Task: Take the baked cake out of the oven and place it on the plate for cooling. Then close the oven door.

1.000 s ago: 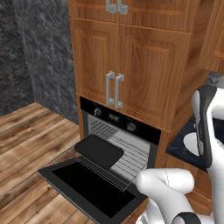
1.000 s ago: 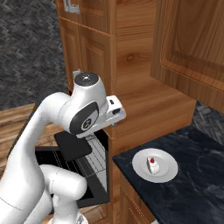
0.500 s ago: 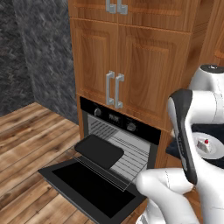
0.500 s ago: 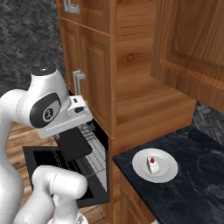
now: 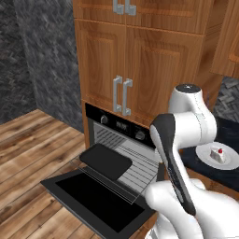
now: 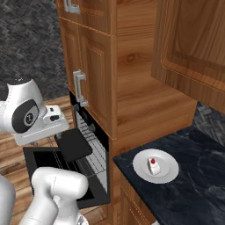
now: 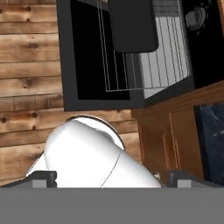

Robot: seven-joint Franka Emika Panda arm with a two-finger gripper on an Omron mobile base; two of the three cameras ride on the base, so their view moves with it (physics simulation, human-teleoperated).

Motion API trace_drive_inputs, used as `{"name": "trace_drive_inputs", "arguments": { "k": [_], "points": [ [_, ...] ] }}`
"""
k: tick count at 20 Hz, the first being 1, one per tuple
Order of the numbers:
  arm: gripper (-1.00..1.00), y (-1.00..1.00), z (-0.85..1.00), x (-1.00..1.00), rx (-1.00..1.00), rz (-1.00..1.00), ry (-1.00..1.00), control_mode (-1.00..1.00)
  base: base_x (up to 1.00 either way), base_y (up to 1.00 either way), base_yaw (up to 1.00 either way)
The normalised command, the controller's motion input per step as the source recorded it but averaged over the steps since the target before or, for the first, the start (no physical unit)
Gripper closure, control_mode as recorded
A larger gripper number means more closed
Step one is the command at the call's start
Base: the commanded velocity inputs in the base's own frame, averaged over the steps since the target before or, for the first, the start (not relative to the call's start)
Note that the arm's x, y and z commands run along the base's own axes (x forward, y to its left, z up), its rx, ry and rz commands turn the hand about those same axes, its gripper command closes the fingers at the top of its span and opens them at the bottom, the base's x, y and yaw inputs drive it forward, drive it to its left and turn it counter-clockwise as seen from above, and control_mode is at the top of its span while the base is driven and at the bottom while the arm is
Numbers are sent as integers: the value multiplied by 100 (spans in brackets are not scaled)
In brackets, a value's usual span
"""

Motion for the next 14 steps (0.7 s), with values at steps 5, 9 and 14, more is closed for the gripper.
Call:
{"name": "trace_drive_inputs", "arguments": {
  "k": [5, 9, 14],
  "points": [
    [-100, 62, -73, 7, 0, 0, 9, -100, 0, 0, 0],
    [-100, 61, -76, 20, 0, 0, 10, -100, 0, 0, 0],
    [-100, 67, -68, 26, 0, 0, 9, -100, 0, 0, 0]
  ]
}}
